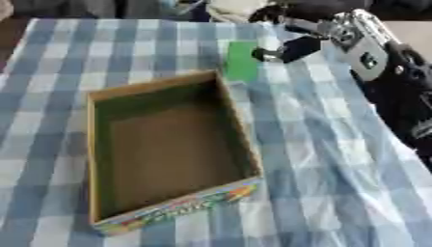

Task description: Pick up objects on the table and place them in the box.

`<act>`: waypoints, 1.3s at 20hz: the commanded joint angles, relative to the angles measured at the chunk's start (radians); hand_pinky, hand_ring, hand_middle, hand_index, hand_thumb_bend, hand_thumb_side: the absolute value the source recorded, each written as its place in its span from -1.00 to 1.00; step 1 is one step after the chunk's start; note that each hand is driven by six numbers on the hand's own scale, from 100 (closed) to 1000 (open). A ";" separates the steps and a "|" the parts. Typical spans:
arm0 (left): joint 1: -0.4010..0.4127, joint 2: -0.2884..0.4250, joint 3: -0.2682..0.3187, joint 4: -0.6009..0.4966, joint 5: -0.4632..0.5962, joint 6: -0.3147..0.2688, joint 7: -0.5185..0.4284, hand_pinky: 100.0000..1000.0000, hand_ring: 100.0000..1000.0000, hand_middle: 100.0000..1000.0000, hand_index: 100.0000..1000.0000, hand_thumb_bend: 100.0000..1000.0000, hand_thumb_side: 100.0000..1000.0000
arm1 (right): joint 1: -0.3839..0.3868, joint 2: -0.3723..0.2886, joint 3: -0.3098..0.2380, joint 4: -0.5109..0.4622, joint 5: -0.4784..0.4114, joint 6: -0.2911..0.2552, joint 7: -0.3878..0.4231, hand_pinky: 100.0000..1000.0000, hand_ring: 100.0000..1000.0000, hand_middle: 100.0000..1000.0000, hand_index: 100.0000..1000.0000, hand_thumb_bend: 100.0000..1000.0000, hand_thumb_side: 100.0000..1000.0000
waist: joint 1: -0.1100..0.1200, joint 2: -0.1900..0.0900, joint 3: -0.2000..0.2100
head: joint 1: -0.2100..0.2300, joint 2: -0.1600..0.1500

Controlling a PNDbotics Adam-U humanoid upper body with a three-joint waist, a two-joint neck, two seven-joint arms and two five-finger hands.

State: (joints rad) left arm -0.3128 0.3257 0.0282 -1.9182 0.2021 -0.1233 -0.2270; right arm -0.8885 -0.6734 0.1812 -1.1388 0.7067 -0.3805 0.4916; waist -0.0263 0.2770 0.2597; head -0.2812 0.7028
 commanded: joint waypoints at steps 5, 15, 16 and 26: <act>-0.006 0.005 0.006 -0.008 -0.001 -0.001 -0.012 0.59 0.25 0.24 0.62 -1.00 0.27 | -0.021 -0.024 -0.008 -0.026 0.027 -0.019 -0.006 0.74 0.92 0.94 1.00 -0.54 0.68 | 0.003 -0.015 0.000 | -0.004 0.006; -0.014 0.000 -0.004 -0.010 0.009 0.000 -0.035 0.59 0.25 0.23 0.62 -1.00 0.27 | -0.031 -0.016 -0.027 0.016 0.015 -0.005 -0.006 0.72 0.89 0.94 1.00 -0.70 0.70 | 0.000 -0.010 0.033 | -0.036 0.005; -0.016 0.000 -0.004 -0.012 0.011 0.000 -0.037 0.59 0.25 0.23 0.62 -1.00 0.27 | -0.032 -0.015 -0.028 0.022 0.014 -0.005 -0.005 0.71 0.89 0.94 1.00 -0.71 0.71 | 0.000 -0.008 0.037 | -0.038 0.005; -0.021 -0.008 -0.004 -0.017 0.017 -0.001 -0.050 0.60 0.25 0.24 0.63 -1.00 0.27 | -0.031 0.009 -0.031 0.066 0.026 -0.008 0.001 0.70 0.88 0.94 1.00 -0.82 0.80 | 0.005 0.006 0.049 | -0.049 0.008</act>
State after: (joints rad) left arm -0.3215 0.3085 0.0218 -1.9169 0.2120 -0.1231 -0.2721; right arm -0.8982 -0.6472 0.1603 -1.0690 0.7287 -0.3868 0.4917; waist -0.0260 0.2989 0.3086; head -0.3282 0.7036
